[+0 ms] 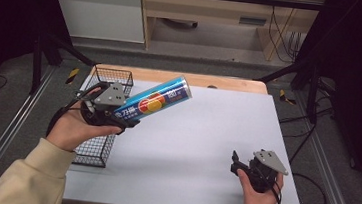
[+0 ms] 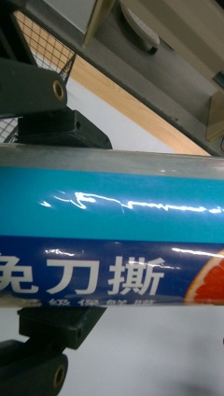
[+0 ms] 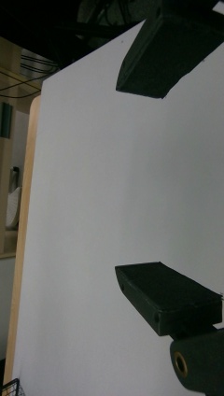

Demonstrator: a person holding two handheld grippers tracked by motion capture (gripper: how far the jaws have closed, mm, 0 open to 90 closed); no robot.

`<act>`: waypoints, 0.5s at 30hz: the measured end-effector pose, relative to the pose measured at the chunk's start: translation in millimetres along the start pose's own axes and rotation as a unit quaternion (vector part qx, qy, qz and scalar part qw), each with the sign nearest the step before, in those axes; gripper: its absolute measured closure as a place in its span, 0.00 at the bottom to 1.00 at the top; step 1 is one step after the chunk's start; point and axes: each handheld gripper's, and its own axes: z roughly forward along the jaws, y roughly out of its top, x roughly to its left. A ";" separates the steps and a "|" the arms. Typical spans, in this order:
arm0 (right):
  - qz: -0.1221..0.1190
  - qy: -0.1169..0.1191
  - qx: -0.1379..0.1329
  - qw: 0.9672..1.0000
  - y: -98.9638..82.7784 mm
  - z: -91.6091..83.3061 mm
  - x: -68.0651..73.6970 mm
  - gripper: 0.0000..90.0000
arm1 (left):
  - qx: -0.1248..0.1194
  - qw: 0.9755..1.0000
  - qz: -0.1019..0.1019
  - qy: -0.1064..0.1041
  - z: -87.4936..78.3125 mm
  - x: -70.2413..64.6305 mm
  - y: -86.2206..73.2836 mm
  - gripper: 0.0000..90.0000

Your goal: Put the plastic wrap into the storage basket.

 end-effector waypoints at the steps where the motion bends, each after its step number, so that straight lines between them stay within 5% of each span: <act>1: -0.010 0.000 0.000 1.000 -2.6 -1.9 1.2 0.13 | 0.000 1.000 -0.003 0.002 -0.9 -1.0 -1.1 0.35; 9: -0.018 0.002 -0.008 1.000 -5.7 -14.6 -2.4 0.13 | 0.013 0.999 -0.039 0.009 -3.6 -8.3 -11.3 0.35; 15: -0.026 0.001 -0.011 1.000 -4.2 -17.4 -2.0 0.14 | 0.028 0.998 -0.041 0.023 -12.9 -13.5 -15.3 0.35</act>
